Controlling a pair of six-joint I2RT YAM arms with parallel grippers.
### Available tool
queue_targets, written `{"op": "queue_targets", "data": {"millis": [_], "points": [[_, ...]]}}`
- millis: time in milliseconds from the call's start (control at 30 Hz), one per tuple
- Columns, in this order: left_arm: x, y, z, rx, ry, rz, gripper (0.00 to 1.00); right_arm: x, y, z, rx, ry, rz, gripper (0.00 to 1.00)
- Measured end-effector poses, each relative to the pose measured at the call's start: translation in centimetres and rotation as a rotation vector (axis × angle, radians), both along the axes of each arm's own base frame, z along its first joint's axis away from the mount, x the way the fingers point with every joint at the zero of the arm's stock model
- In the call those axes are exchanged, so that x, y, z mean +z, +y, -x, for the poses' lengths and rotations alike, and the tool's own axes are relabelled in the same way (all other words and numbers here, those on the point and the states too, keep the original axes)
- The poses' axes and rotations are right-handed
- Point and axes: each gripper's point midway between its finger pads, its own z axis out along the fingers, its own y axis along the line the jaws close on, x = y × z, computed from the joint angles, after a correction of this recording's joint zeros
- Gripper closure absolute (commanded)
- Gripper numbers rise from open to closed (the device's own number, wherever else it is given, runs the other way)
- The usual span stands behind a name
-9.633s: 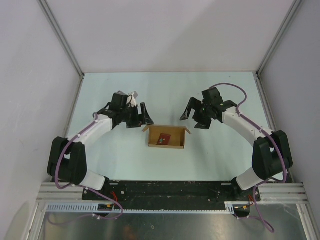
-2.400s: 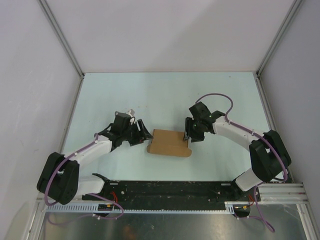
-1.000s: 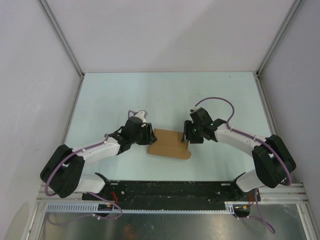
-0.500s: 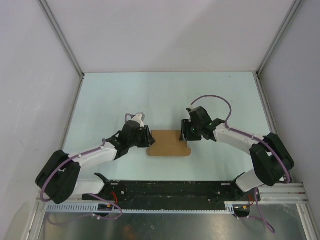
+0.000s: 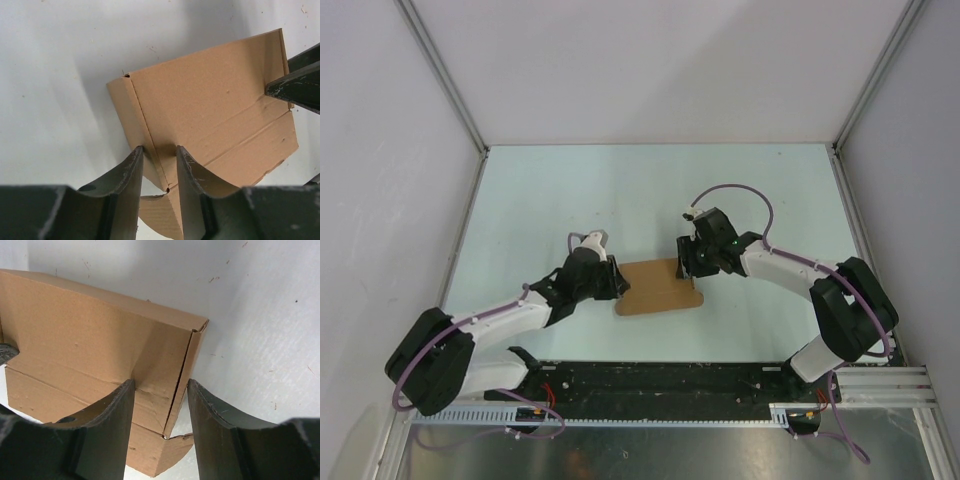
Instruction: Fold the paper box
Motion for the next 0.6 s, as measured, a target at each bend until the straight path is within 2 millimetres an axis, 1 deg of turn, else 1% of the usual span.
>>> {"op": "queue_targets", "data": {"millis": [67, 200, 233, 267, 333, 400, 433, 500, 600], "points": [[0.1, 0.0, 0.1, -0.001, -0.003, 0.002, 0.64, 0.0, 0.0, 0.0, 0.004, -0.004, 0.001, 0.46], [0.4, 0.3, 0.5, 0.001, -0.008, 0.001, 0.61, 0.1, -0.2, -0.2, 0.002, -0.006, 0.003, 0.44], [0.6, 0.5, 0.6, 0.003, -0.012, 0.001, 0.55, 0.3, -0.4, -0.2, -0.003, -0.007, 0.003, 0.41], [0.8, 0.6, 0.7, 0.005, -0.020, 0.002, 0.53, 0.5, -0.7, -0.1, -0.008, -0.006, 0.004, 0.39], [1.6, 1.0, 0.8, 0.014, -0.037, 0.005, 0.49, 1.3, -1.2, -0.2, -0.022, -0.013, -0.001, 0.32], [2.4, 1.3, 0.8, 0.024, -0.057, 0.010, 0.45, 2.5, -1.9, -0.2, -0.037, -0.027, -0.010, 0.29], [2.7, 1.4, 0.9, 0.025, -0.065, 0.016, 0.42, 3.0, -2.2, -0.2, -0.044, -0.035, -0.013, 0.26], [3.3, 1.5, 1.0, 0.027, -0.078, 0.025, 0.42, 3.8, -2.6, 0.0, -0.050, -0.047, -0.014, 0.24], [3.6, 1.6, 1.0, 0.024, -0.084, 0.017, 0.44, 4.8, -2.5, 0.9, -0.036, -0.070, -0.013, 0.23]]}}
